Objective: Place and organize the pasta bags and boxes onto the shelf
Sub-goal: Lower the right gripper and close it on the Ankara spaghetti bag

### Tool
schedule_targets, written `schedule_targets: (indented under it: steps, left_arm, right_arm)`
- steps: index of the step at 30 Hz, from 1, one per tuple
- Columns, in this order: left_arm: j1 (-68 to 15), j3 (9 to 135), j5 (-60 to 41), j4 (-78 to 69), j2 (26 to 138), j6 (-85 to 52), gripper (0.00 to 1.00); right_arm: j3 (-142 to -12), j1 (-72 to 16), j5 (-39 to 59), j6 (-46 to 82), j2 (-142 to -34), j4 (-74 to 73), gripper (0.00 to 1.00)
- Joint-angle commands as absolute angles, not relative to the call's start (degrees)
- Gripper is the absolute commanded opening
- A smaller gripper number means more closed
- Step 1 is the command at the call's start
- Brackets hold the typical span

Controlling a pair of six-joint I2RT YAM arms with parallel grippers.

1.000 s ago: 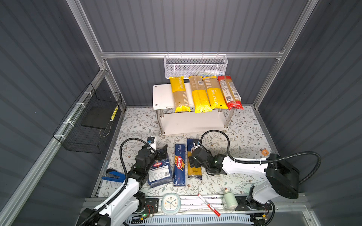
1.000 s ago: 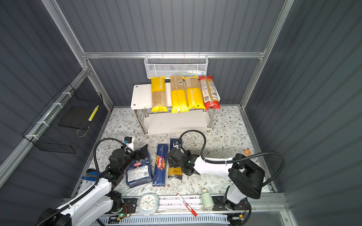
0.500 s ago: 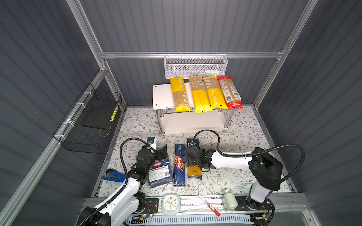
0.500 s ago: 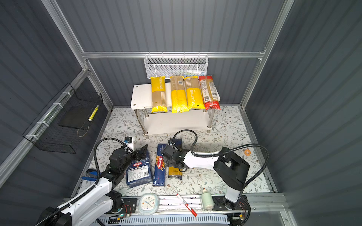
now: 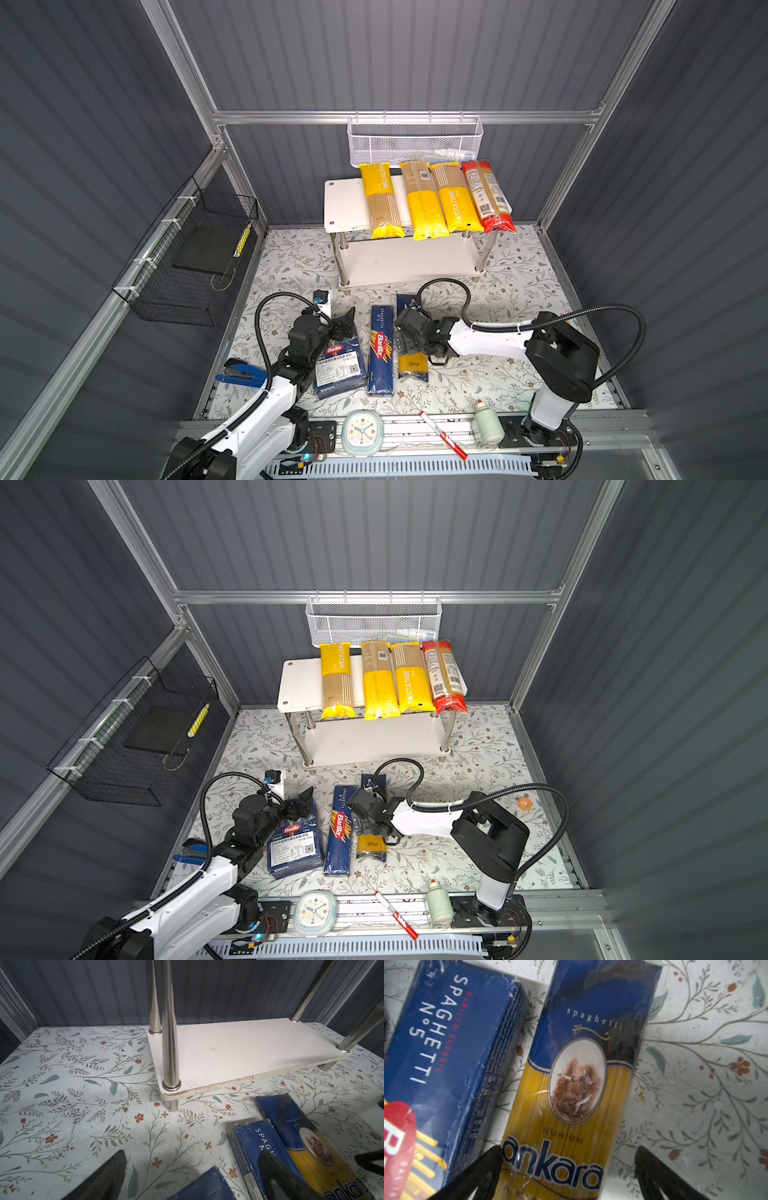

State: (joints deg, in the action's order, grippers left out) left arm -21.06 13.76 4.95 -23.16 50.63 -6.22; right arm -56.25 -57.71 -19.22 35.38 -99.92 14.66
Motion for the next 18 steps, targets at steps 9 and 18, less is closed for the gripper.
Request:
schedule_targets:
  steps: [9, 18]
  left_arm:
    - [-21.1, 15.5, 4.9, -23.8, 50.7, -6.2, 0.99]
    - [-21.1, 14.9, 5.3, -23.9, 49.7, -6.4, 0.99]
  right_arm:
    - [-54.3, -57.5, -16.7, 36.3, -100.6, 13.4, 0.99]
    - [-50.0, -56.6, -17.4, 37.1, -97.5, 15.0, 0.99]
